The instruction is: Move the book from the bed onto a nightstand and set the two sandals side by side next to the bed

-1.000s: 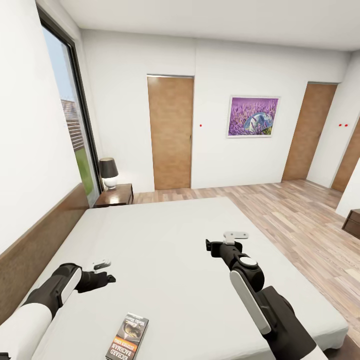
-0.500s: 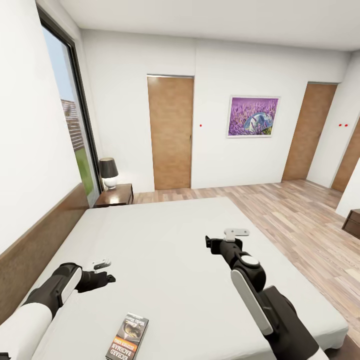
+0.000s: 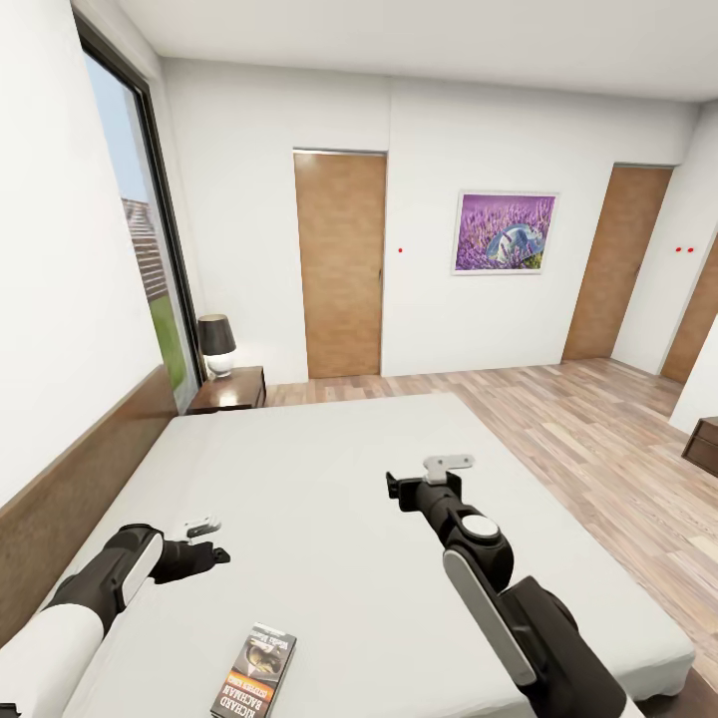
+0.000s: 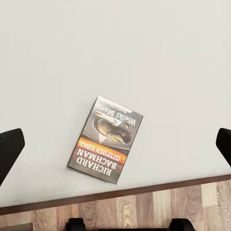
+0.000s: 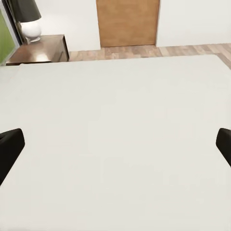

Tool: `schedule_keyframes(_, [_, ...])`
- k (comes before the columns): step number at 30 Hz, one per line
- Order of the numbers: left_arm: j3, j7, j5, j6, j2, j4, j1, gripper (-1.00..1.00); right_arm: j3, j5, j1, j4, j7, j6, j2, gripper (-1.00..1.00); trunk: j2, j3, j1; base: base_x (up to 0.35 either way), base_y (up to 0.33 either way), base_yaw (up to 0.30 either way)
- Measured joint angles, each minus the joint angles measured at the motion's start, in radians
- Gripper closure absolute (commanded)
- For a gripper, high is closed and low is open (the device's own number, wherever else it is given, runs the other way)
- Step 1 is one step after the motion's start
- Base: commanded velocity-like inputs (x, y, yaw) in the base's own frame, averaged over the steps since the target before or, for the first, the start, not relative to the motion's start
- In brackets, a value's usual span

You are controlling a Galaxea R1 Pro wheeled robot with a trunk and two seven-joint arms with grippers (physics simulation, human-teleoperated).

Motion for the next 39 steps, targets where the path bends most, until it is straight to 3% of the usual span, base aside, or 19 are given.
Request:
schedule_keyframes(5, [0.000,0.000,0.000,0.000,0.001,0.000,0.000,-1.00,0.015,0.001,-0.001,-0.002,-0.002,0.001,0.009,-1.00,0.000,0.000,0.000,0.000,0.000,0.000])
schedule_keyframes(16, [0.000,-0.001,0.000,-0.001,0.002,0.000,0.000,-1.00,0.021,0.002,-0.002,-0.003,-0.002,0.001,0.016,-1.00,-0.076,-0.033,0.042,0.000,0.000,0.000])
schedule_keyframes(24, [0.002,-0.004,0.001,-0.003,0.001,-0.003,0.000,-1.00,0.022,0.002,-0.002,-0.003,-0.002,0.002,0.017,-1.00,-0.076,-0.033,0.042,0.000,0.000,0.000])
schedule_keyframes(39, [-0.003,-0.007,0.000,-0.007,-0.006,-0.020,0.001,-1.00,0.025,0.002,-0.001,-0.003,-0.002,0.005,0.016,-1.00,-0.181,-0.080,0.100,0.000,0.000,0.000])
